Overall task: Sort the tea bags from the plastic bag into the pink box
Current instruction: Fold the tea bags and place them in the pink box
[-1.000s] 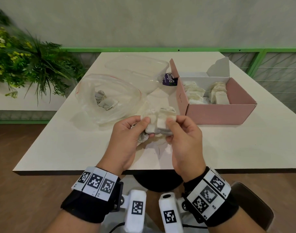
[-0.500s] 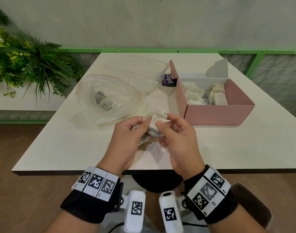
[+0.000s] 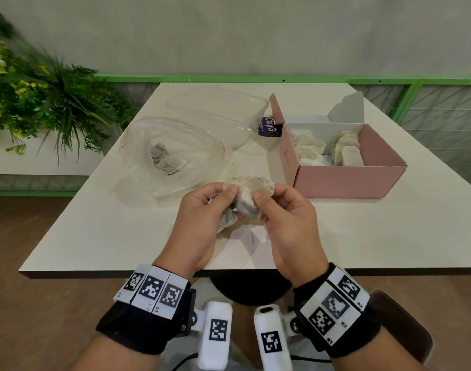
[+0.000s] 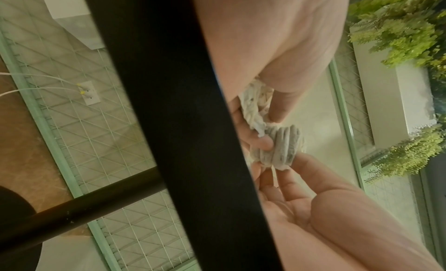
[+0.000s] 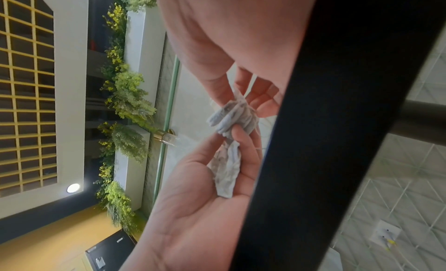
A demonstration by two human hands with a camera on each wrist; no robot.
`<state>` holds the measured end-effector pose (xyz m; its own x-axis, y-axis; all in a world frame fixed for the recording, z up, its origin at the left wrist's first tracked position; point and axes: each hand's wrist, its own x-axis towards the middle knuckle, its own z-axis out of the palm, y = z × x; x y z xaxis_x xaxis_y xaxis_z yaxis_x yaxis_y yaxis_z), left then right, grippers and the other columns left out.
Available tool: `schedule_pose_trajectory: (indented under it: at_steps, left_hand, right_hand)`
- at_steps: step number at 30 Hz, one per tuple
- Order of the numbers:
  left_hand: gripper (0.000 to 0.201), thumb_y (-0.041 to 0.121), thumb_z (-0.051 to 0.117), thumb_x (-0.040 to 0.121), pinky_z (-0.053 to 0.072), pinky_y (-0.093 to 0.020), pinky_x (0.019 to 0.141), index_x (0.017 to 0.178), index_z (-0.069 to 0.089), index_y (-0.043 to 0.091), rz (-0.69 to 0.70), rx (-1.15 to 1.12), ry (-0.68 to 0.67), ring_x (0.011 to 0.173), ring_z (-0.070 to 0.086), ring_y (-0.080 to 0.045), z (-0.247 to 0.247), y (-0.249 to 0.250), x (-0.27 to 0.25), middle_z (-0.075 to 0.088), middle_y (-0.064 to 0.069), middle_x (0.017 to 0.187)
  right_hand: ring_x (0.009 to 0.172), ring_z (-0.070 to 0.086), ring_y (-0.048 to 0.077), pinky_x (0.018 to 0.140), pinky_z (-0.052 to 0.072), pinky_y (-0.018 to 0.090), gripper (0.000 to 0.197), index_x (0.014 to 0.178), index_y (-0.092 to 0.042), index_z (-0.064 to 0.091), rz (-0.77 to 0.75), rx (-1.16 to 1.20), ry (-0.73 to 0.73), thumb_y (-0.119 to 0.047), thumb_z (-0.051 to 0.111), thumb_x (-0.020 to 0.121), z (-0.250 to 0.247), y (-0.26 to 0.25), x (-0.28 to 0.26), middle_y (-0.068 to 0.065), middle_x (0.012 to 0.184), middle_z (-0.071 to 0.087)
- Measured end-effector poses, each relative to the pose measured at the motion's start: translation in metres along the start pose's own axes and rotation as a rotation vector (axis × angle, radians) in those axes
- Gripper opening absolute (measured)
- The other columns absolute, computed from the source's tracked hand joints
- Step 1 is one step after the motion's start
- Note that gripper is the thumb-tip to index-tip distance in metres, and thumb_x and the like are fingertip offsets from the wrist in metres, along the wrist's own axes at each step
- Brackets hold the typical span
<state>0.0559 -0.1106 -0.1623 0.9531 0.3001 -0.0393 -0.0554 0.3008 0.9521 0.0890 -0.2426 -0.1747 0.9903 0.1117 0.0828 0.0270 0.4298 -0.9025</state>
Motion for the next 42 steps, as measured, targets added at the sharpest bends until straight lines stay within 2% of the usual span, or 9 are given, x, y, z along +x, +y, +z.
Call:
schedule_pose_trajectory:
  at_steps: [6, 15, 19, 22, 29, 32, 35, 40, 42]
  left_hand:
    - [0.015, 0.01, 0.062, 0.098, 0.059, -0.025, 0.064, 0.091, 0.073, 0.001, 0.016, -0.024, 0.026, 0.073, 0.073, -0.017, 0.001, 0.0, 0.001, 0.075, -0.012, 0.085]
    - [0.016, 0.016, 0.063, 0.099, 0.062, -0.031, 0.063, 0.096, 0.072, 0.004, -0.036, -0.063, 0.068, 0.063, 0.07, -0.02, 0.0, 0.005, 0.001, 0.075, -0.012, 0.085]
    - [0.02, 0.013, 0.058, 0.102, 0.06, -0.027, 0.061, 0.094, 0.072, 0.003, -0.002, -0.064, 0.08, 0.073, 0.073, -0.02, -0.001, 0.003, 0.002, 0.076, -0.016, 0.084]
    - [0.021, 0.015, 0.06, 0.101, 0.059, -0.026, 0.062, 0.1, 0.073, -0.001, 0.001, -0.05, 0.075, 0.079, 0.072, -0.022, -0.001, 0.001, 0.003, 0.076, -0.021, 0.093]
    - [0.026, 0.004, 0.056, 0.1, 0.058, -0.028, 0.061, 0.09, 0.08, 0.01, 0.015, 0.037, -0.07, 0.076, 0.071, -0.017, 0.0, 0.004, -0.003, 0.077, -0.011, 0.086]
    - [0.027, 0.02, 0.059, 0.099, 0.061, -0.037, 0.076, 0.092, 0.081, 0.008, -0.017, -0.027, -0.097, 0.087, 0.073, -0.027, 0.002, 0.005, -0.003, 0.077, -0.02, 0.096]
    - [0.039, 0.03, 0.059, 0.095, 0.052, -0.05, 0.095, 0.113, 0.073, -0.001, -0.095, -0.124, -0.09, 0.104, 0.068, -0.039, 0.002, 0.007, -0.003, 0.07, -0.032, 0.115]
    - [0.053, -0.003, 0.045, 0.083, 0.051, -0.04, 0.077, 0.13, 0.059, 0.017, -0.129, -0.095, -0.035, 0.089, 0.07, -0.027, -0.003, 0.008, 0.002, 0.076, -0.01, 0.108]
    - [0.057, -0.014, 0.038, 0.088, 0.055, -0.04, 0.076, 0.133, 0.054, 0.016, -0.096, -0.056, -0.013, 0.093, 0.074, -0.026, -0.003, 0.008, 0.002, 0.076, -0.012, 0.112]
  right_hand:
    - [0.092, 0.065, 0.034, 0.089, 0.053, 0.049, 0.009, 0.096, -0.001, 0.067, 0.036, 0.117, 0.019, 0.001, 0.065, 0.088, -0.001, -0.006, -0.002, 0.02, 0.097, 0.069]
    - [0.098, 0.063, 0.035, 0.095, 0.05, 0.053, 0.014, 0.102, 0.0, 0.065, 0.09, 0.231, -0.003, 0.003, 0.063, 0.089, -0.003, -0.012, -0.003, 0.025, 0.106, 0.064]
    - [0.071, 0.066, 0.023, 0.062, 0.057, 0.032, 0.013, 0.095, -0.005, 0.061, 0.207, 0.397, -0.104, -0.001, 0.06, 0.084, -0.01, -0.023, -0.004, 0.012, 0.086, 0.065]
    - [0.06, 0.063, 0.019, 0.055, 0.054, 0.027, 0.012, 0.093, -0.008, 0.061, 0.275, 0.484, -0.147, -0.002, 0.057, 0.083, -0.013, -0.026, -0.005, 0.009, 0.077, 0.064]
    - [0.083, 0.068, 0.026, 0.073, 0.059, 0.041, 0.016, 0.097, -0.009, 0.068, 0.052, 0.014, -0.13, 0.004, 0.068, 0.087, 0.002, -0.003, -0.005, 0.013, 0.089, 0.071]
    - [0.086, 0.066, 0.032, 0.084, 0.056, 0.052, 0.033, 0.114, -0.016, 0.065, 0.035, -0.002, -0.042, 0.0, 0.072, 0.086, 0.002, 0.0, -0.004, 0.018, 0.089, 0.067]
    - [0.09, 0.068, 0.033, 0.088, 0.056, 0.054, 0.023, 0.11, -0.011, 0.07, 0.016, -0.032, -0.05, 0.0, 0.068, 0.091, 0.002, 0.0, -0.004, 0.019, 0.095, 0.072]
    - [0.091, 0.066, 0.029, 0.085, 0.056, 0.042, 0.01, 0.098, -0.003, 0.071, -0.028, 0.053, 0.008, -0.003, 0.068, 0.088, 0.0, -0.002, -0.004, 0.018, 0.096, 0.07]
    - [0.088, 0.065, 0.026, 0.079, 0.055, 0.034, 0.01, 0.092, -0.003, 0.07, 0.0, 0.14, 0.015, 0.003, 0.063, 0.089, -0.002, -0.007, -0.003, 0.016, 0.092, 0.069]
